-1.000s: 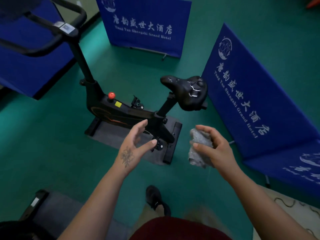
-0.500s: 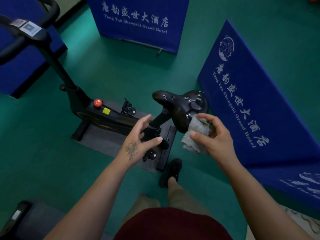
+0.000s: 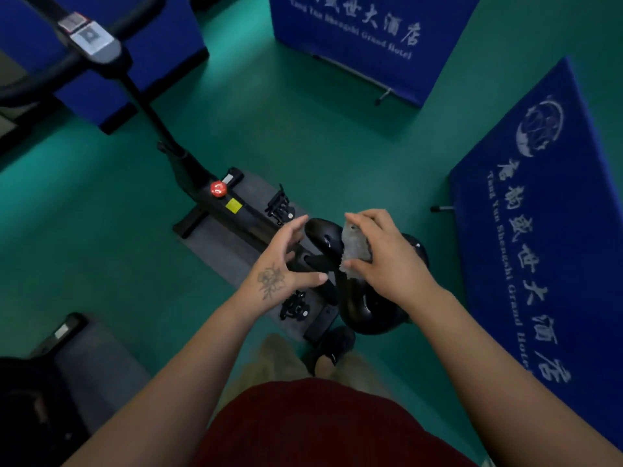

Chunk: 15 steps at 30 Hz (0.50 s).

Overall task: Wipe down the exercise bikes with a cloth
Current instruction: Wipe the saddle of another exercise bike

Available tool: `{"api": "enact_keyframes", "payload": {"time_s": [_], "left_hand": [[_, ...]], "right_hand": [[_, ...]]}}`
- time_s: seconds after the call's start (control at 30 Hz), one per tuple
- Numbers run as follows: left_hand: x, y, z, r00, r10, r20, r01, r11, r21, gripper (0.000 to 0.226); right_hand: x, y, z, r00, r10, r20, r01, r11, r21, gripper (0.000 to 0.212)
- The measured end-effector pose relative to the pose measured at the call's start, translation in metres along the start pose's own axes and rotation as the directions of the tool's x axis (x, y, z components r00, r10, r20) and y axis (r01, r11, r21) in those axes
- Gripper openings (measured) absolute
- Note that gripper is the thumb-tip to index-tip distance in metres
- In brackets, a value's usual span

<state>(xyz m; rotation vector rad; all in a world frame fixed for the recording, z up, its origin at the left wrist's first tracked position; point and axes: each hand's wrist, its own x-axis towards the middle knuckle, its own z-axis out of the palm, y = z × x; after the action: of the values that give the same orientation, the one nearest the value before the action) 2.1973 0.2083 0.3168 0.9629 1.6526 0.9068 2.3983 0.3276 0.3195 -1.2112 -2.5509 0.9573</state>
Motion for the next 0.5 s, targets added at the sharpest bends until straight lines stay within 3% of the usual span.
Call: {"api": "enact_keyframes", "payload": {"time_s": [0.17, 0.5], "left_hand": [[0.011, -0.007, 0.012, 0.997, -0.068, -0.023, 0.067, 0.997, -0.043, 0.109], [0.021, -0.013, 0.004, 0.998, -0.059, -0.018, 0.059, 0.998, -0.021, 0.112]], "right_hand": [[0.005, 0.028, -0.005, 0.998, -0.03, 0.051, 0.034, 0.996, -0.081, 0.079], [0.035, 0.015, 0.02, 0.992, -0.117, 0.039, 0.118, 0.993, -0.009, 0.079]]}}
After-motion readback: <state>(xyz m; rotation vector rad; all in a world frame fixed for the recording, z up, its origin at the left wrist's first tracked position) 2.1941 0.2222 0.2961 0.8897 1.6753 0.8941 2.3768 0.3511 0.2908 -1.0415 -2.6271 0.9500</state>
